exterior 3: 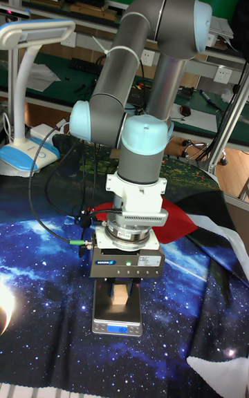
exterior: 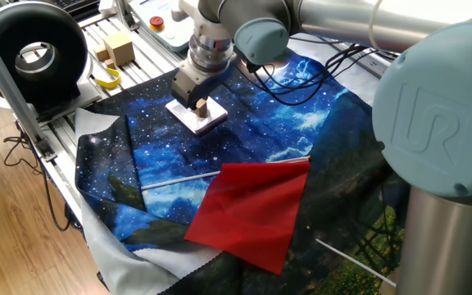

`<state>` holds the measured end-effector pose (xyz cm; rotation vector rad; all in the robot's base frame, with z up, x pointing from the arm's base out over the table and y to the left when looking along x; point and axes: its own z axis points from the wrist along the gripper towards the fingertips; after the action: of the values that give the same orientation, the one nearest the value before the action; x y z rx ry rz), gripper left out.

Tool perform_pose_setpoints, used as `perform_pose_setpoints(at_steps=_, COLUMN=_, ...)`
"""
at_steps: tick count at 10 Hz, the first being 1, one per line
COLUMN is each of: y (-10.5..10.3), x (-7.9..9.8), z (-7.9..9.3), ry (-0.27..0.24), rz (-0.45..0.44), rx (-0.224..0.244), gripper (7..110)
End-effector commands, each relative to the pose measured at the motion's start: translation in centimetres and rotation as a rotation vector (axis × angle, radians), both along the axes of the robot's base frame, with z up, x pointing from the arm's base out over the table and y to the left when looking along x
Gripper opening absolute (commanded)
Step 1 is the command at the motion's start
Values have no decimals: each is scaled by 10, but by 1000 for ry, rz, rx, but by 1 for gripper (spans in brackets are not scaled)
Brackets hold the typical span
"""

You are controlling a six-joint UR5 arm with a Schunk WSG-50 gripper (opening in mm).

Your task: Remove the object from the scale

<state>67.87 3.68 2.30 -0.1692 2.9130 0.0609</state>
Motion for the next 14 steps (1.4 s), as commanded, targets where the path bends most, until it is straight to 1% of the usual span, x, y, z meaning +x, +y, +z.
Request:
perform_pose_setpoints(at_steps=1, y=-1, x=1, z=2, ry=1, rz=-34, rx=10, gripper=7)
perform_pose_setpoints(at_steps=4, y=-2, x=2, z=8, ry=3, rz=-39, rx=27, gripper=7)
perform_pose_setpoints(at_steps=5, y=-5, x=2, z=13, ry=11, rz=-40, rx=34, gripper=7)
perform_pose_setpoints(at_steps=7, y=-23, x=6, z=30, ry=24, rz=-30, rx=54, gripper=7)
perform_pose_setpoints(at_steps=8, y=-41, x=6, z=40, ry=33, rz=-25, rx=39, gripper=7)
perform_pose_setpoints(at_steps=10, y=-79, x=2, z=51, ry=47, rz=-13, rx=-4, gripper=7)
perform_pose_setpoints(at_steps=11, y=-96, x=-3, z=52, ry=50, rz=-9, rx=-18, gripper=7)
perform_pose_setpoints(at_steps=13, y=-128, x=-13, z=41, ry=25, rz=1, rx=-51, gripper=7)
perform_pose_setpoints(at_steps=14, y=-132, x=-17, z=34, ry=16, rz=2, rx=-35, gripper=7)
